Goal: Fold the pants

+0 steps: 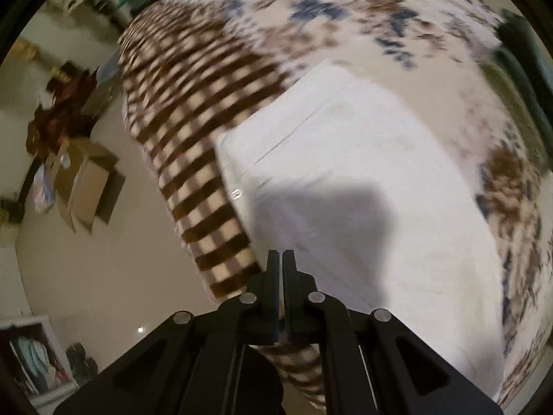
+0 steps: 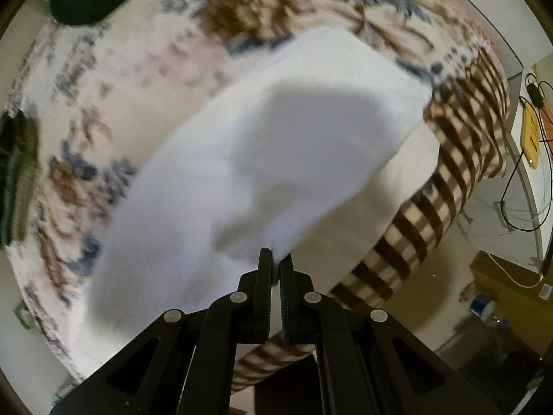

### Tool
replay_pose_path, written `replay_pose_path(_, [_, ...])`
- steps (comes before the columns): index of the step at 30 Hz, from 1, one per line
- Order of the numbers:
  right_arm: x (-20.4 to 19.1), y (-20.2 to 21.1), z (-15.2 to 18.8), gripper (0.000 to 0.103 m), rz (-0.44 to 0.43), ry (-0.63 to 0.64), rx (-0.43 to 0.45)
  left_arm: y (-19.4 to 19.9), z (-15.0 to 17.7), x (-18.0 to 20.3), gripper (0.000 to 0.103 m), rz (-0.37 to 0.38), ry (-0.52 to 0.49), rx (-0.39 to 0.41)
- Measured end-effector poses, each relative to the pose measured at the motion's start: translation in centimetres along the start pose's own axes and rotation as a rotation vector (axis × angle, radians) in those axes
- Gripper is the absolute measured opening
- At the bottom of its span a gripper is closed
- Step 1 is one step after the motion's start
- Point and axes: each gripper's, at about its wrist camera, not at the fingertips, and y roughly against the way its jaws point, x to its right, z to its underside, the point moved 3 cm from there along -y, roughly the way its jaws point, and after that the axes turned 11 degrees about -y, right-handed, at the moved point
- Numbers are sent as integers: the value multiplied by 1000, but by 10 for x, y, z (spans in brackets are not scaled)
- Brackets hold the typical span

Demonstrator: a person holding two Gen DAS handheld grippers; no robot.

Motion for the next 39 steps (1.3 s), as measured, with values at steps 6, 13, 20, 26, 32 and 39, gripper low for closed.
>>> replay_pose_path(6, [39,-19,9,39,-68,2,-151,5,7,2,3,30,-53,9])
replay_pose_path(13, [137,31,-31,56,-292,-232,-8,10,13,35,75,54,-193,21])
replay_pose_path(20, [188,13,-102,55,-384,-467,68,-9,18,58,75,-1,-235,-17])
replay_pose_path(26, [176,26,-113,6,-290,-367,182,-14,16,63,75,-55,-269,-27])
replay_pose_path(32, [188,66,-96,5,-293,-347,187,-15,15,47,75,-67,-242,-54])
replay_pose_path(39, [182,15,-98,19,-121,-300,78,-17,11,19,75,-60,-185,-74])
